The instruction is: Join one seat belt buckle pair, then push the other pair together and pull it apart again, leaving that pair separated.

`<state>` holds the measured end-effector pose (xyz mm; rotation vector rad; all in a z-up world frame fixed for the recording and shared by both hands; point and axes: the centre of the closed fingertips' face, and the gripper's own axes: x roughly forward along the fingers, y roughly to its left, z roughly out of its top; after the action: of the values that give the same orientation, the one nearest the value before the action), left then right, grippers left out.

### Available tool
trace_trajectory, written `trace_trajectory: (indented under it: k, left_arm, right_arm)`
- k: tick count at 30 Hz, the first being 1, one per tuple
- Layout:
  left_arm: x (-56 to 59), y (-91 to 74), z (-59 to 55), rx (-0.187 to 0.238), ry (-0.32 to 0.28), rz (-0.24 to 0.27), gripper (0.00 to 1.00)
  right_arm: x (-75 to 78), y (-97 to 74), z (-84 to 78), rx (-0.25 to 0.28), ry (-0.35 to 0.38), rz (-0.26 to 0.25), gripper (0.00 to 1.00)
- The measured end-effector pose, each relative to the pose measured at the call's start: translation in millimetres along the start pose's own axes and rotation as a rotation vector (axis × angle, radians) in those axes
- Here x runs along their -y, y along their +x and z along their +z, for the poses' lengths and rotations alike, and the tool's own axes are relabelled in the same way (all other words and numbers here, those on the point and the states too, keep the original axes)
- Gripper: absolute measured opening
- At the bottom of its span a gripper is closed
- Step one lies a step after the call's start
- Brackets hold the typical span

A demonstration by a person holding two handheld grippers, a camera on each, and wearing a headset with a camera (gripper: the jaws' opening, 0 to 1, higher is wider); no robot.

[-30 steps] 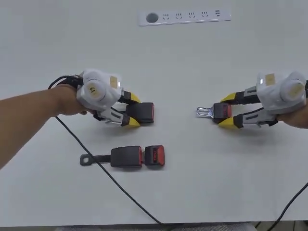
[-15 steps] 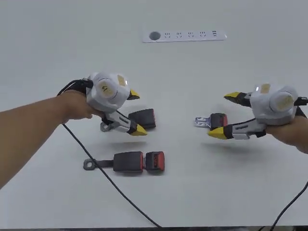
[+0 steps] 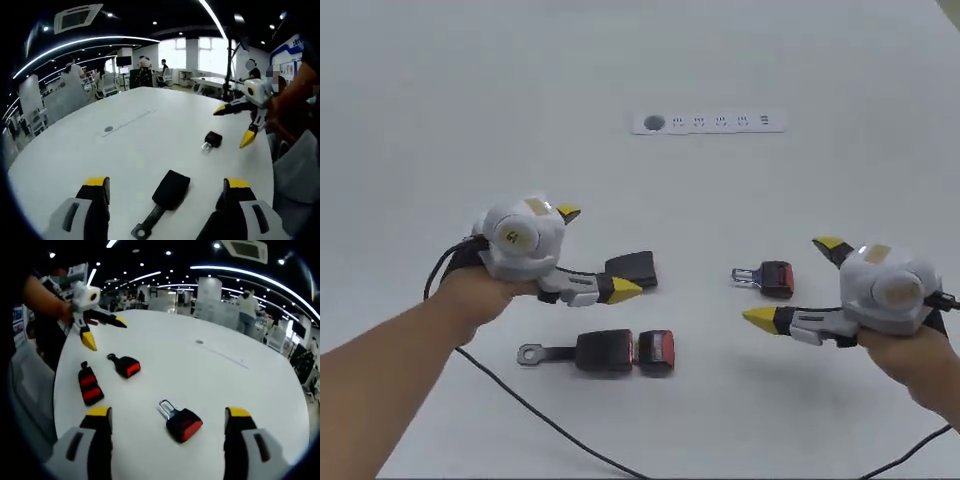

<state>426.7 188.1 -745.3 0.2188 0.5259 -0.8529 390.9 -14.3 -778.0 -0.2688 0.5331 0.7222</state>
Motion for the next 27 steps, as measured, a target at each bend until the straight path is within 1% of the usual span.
trace_trajectory:
  k: [1, 2, 3, 4, 7, 8, 11, 13, 14, 15, 16, 18, 21, 23, 25, 27]
  left_arm:
    - [-0.6, -5.1, 1.0, 0.020, 0.008, 0.020, 1.00]
    - [-1.7, -8.5, -0.1, 0.028, 0.006, 0.031, 1.00]
    - [-1.8, -13.3, -5.3, 0.027, -0.032, 0.036, 1.00]
    - [-0.4, -17.0, -7.1, 0.030, -0.041, 0.036, 1.00]
    - [3.3, -32.9, -15.1, 0.033, -0.031, 0.059, 1.00]
    - [4.9, -40.2, -19.6, 0.031, -0.035, 0.066, 1.00]
    - [5.1, -54.9, -31.7, 0.024, -0.042, 0.079, 1.00]
    - [6.0, -63.1, -42.7, 0.003, -0.039, 0.071, 1.00]
    - [8.9, -66.7, -45.5, 0.000, -0.031, 0.066, 1.00]
    - [12.7, -71.7, -50.2, -0.008, -0.038, 0.054, 0.99]
    - [15.4, -74.5, -53.2, -0.014, -0.044, 0.048, 0.98]
    - [17.2, -80.9, -60.5, -0.026, -0.028, 0.057, 0.98]
    - [16.0, -87.9, -69.2, -0.016, -0.072, 0.072, 0.97]
    - [19.4, -91.8, -73.2, -0.017, -0.075, 0.079, 0.96]
    - [25.9, -95.9, -76.9, -0.013, -0.090, 0.084, 0.96]
    - [28.4, -97.2, -84.6, -0.018, -0.097, 0.091, 0.96]
  right_arm:
    - [0.1, -0.3, -1.9, 0.003, -0.003, -0.005, 0.95]
    - [-2.5, -2.1, -1.3, 0.011, -0.010, -0.011, 0.96]
    - [-4.7, -3.3, -1.9, 0.015, -0.013, -0.011, 0.96]
    - [-7.9, -5.8, -1.7, 0.022, -0.016, -0.012, 0.96]
    - [-12.4, -11.4, -3.0, 0.026, -0.027, -0.020, 0.96]
    - [-14.1, -14.6, -4.4, 0.024, -0.033, -0.023, 0.97]
    - [-19.3, -23.0, -5.5, 0.033, -0.038, -0.023, 0.98]
    - [-20.1, -29.3, -7.6, 0.034, -0.044, -0.032, 0.98]
    - [-20.1, -31.9, -8.7, 0.036, -0.041, -0.035, 0.98]
    - [-19.9, -34.3, -10.2, 0.039, -0.031, -0.039, 0.99]
    - [-20.3, -37.5, -13.3, 0.038, -0.024, -0.043, 0.99]
    - [-22.2, -42.7, -18.8, 0.030, -0.020, -0.048, 0.99]
    - [-25.3, -51.0, -25.9, 0.024, -0.003, -0.057, 0.99]
    - [-27.5, -54.8, -28.5, 0.025, 0.013, -0.063, 1.00]
    - [-31.0, -58.2, -32.1, 0.023, 0.019, -0.069, 1.00]
    - [-33.5, -61.0, -35.9, 0.021, 0.028, -0.073, 1.00]
